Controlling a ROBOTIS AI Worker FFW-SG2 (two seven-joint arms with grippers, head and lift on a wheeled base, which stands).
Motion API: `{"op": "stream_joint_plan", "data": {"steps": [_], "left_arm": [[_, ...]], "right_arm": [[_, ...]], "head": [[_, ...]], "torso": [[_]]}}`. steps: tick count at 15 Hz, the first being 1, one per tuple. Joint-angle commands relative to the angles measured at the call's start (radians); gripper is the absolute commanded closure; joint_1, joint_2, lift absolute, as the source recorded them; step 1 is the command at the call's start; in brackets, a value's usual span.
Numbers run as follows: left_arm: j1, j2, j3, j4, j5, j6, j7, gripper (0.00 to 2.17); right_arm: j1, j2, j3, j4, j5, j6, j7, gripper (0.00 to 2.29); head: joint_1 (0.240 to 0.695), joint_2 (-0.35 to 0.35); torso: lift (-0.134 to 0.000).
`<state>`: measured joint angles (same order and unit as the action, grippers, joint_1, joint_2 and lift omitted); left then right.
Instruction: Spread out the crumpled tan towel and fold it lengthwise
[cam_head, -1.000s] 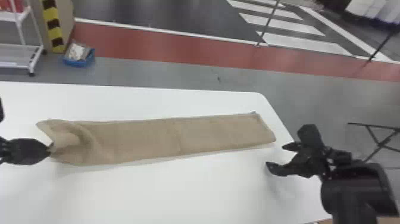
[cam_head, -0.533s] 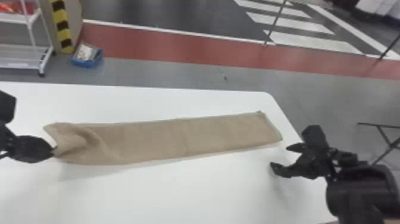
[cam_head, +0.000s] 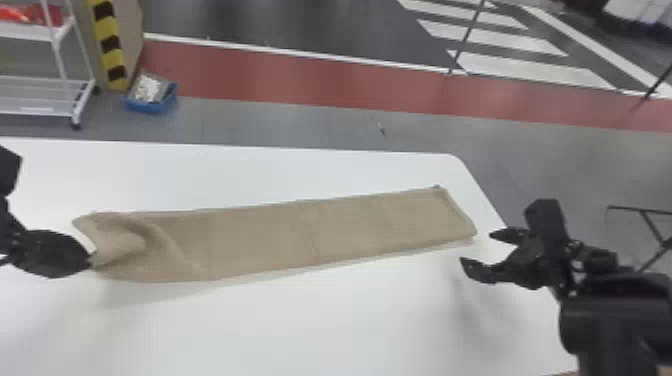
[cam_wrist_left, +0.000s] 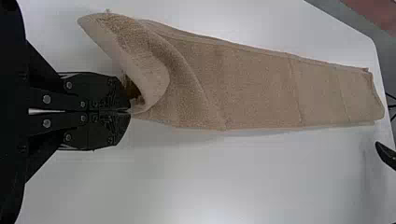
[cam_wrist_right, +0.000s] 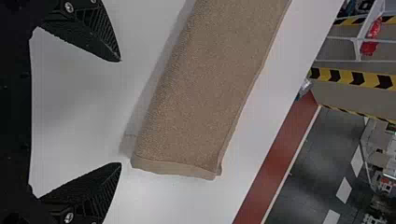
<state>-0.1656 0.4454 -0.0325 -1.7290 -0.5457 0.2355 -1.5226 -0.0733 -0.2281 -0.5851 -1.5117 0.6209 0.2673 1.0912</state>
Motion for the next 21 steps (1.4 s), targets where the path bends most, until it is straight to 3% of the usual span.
{"op": "stream_joint_plan", "data": {"steps": [1,5,6,8,10,14,17,19,21], "left_arm": [[0.001,-0.004,0.003,0.000,0.001,0.000,-0.007,1.60],[0.003,0.003,0.040,0.009,0.001,0.003,-0.005,1.57],[0.005,0.006,0.048,0.009,0.001,0.003,-0.007,1.37],[0.006,0.009,0.065,0.009,0.003,0.064,-0.007,0.45],[0.006,0.009,0.068,0.014,0.013,0.163,-0.001,0.16],[0.018,0.006,0.080,0.020,0.020,0.184,0.050,0.13],[0.081,-0.008,0.083,-0.076,0.047,0.571,0.147,0.27],[0.150,-0.019,0.085,-0.188,0.078,0.917,0.289,0.33],[0.264,-0.028,0.146,-0.334,0.170,1.037,0.447,0.33]], "right_arm": [[-0.063,0.009,0.024,0.022,0.011,0.039,-0.016,0.09],[-0.106,0.020,0.050,0.051,0.017,0.051,-0.037,0.09],[-0.108,0.020,0.051,0.051,0.025,0.051,-0.039,0.09],[-0.111,0.020,0.067,0.051,0.039,0.079,-0.065,0.09],[-0.112,0.020,0.082,0.064,0.052,0.079,-0.070,0.09],[-0.135,0.026,0.106,0.099,0.071,0.085,-0.088,0.09],[-0.135,0.026,0.110,0.099,0.074,0.085,-0.088,0.09],[-0.132,0.026,0.108,0.100,0.074,0.076,-0.088,0.09],[-0.129,0.026,0.102,0.107,0.071,0.066,-0.088,0.09]], "head": [[0.695,-0.284],[0.695,-0.258],[0.695,-0.251],[0.695,-0.235],[0.695,-0.222],[0.695,-0.201],[0.695,-0.183],[0.695,-0.167],[0.695,-0.150]], "torso": [[-0.124],[-0.124],[-0.124],[-0.124],[-0.124],[-0.124],[-0.124],[-0.124],[-0.124]]}}
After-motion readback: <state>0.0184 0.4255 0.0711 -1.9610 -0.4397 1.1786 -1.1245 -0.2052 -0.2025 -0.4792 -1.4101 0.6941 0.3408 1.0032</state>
